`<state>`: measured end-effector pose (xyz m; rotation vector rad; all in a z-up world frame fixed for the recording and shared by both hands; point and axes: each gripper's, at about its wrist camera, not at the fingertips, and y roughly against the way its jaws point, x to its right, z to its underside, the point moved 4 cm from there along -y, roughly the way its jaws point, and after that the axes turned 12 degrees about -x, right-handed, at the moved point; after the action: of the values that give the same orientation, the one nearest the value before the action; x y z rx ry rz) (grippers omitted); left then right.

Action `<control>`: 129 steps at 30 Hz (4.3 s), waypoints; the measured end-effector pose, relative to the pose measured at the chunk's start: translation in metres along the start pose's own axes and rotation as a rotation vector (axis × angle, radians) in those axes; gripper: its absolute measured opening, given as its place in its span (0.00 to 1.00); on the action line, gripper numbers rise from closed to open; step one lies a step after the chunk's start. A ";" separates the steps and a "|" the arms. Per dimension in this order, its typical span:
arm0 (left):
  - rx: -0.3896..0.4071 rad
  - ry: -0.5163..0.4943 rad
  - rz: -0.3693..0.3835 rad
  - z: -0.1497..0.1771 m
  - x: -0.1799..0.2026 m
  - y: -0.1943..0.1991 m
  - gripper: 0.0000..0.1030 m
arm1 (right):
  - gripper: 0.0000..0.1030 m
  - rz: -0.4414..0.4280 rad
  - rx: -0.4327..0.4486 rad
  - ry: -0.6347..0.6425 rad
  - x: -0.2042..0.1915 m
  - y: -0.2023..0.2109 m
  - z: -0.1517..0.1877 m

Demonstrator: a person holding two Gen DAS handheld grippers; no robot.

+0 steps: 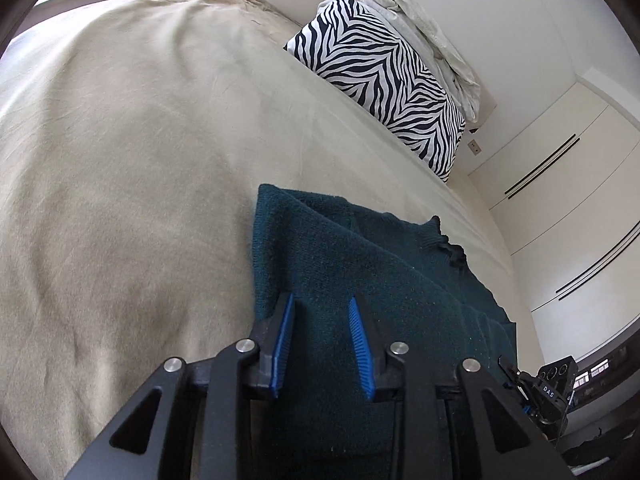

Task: Fold small clothes

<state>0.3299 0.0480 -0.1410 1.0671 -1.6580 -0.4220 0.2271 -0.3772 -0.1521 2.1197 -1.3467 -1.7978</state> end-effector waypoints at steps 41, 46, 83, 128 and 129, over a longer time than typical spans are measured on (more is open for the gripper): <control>-0.319 -0.029 -0.047 0.295 -0.018 0.163 0.44 | 0.64 0.344 0.046 -0.208 0.005 0.277 0.247; -0.326 -0.044 -0.062 0.296 -0.015 0.162 0.45 | 0.64 0.382 0.021 -0.230 0.016 0.289 0.250; -0.229 0.086 0.266 0.271 -0.006 0.220 0.06 | 0.09 0.132 -0.052 -0.166 -0.036 0.277 0.236; 0.024 0.233 0.433 0.013 0.028 0.133 0.06 | 0.09 0.028 0.203 -0.161 -0.041 0.184 -0.046; 0.023 0.233 0.422 0.005 0.027 0.126 0.06 | 0.09 0.036 0.198 -0.166 -0.038 0.175 -0.057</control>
<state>0.2704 0.0928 -0.0357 0.7232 -1.6246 -0.0022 0.1770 -0.4887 -0.0095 2.0585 -1.6556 -1.9376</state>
